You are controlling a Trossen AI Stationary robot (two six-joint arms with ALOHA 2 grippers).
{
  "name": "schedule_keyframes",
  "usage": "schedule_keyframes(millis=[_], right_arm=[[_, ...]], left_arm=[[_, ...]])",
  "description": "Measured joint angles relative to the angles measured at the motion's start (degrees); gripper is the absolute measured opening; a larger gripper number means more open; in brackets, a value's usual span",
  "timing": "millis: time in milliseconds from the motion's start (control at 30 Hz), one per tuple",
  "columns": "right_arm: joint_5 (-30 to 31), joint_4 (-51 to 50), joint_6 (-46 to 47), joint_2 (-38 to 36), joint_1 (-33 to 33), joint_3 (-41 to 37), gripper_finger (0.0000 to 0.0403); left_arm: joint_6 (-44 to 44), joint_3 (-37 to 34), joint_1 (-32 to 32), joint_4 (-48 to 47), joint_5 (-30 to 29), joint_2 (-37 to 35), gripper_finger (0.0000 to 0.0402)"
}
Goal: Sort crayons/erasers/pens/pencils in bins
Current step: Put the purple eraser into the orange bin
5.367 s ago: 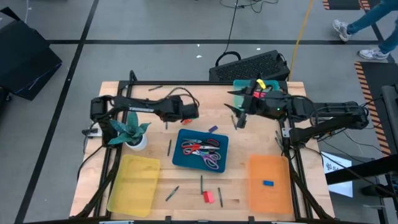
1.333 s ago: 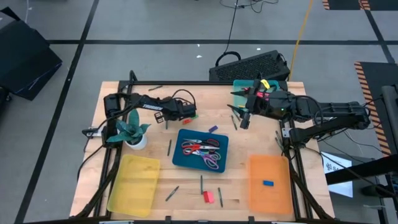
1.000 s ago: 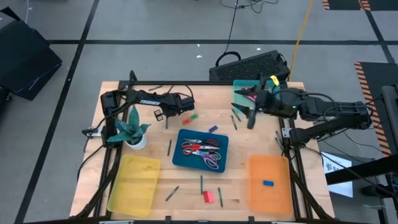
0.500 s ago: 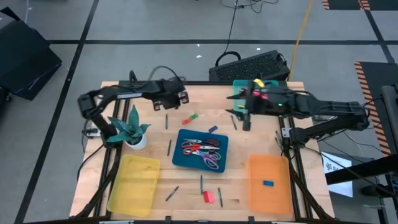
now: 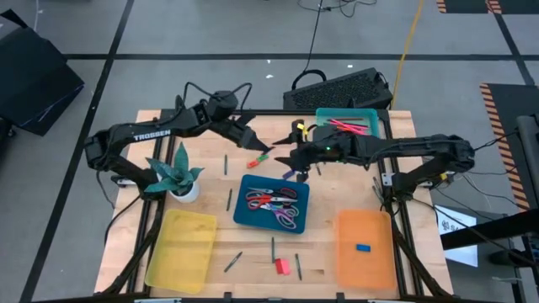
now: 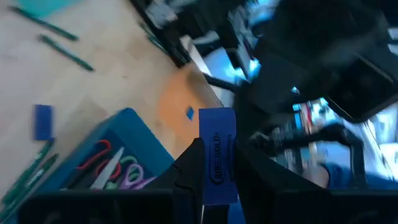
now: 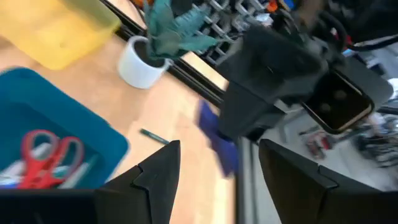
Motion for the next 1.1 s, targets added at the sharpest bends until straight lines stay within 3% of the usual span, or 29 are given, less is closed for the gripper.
schedule_keyframes(millis=[167,300,633,900,1100], right_arm=[[1.2,1.8,-0.2,0.4,-0.3,0.0,0.0205],[-3.5,1.2,2.7,0.4,-0.7,0.0,0.0184],[-7.9,2.1,0.2,0.9,-0.7,-0.6,0.0102],[-8.8,3.4,-0.4,0.9,-0.4,-1.2,0.001],[-8.6,2.7,0.5,0.9,0.0,-1.2,0.0005]], left_arm=[[5.2,0.0,-2.3,0.2,0.4,0.0,0.0074],[8.2,0.0,-3.8,0.6,0.4,0.0,0.0074],[7.7,0.0,-5.1,6.6,1.0,0.0,0.0074],[7.5,0.0,-5.1,6.3,1.0,-0.1,0.0074],[5.4,0.0,-5.0,6.2,-0.4,-0.1,0.0077]])
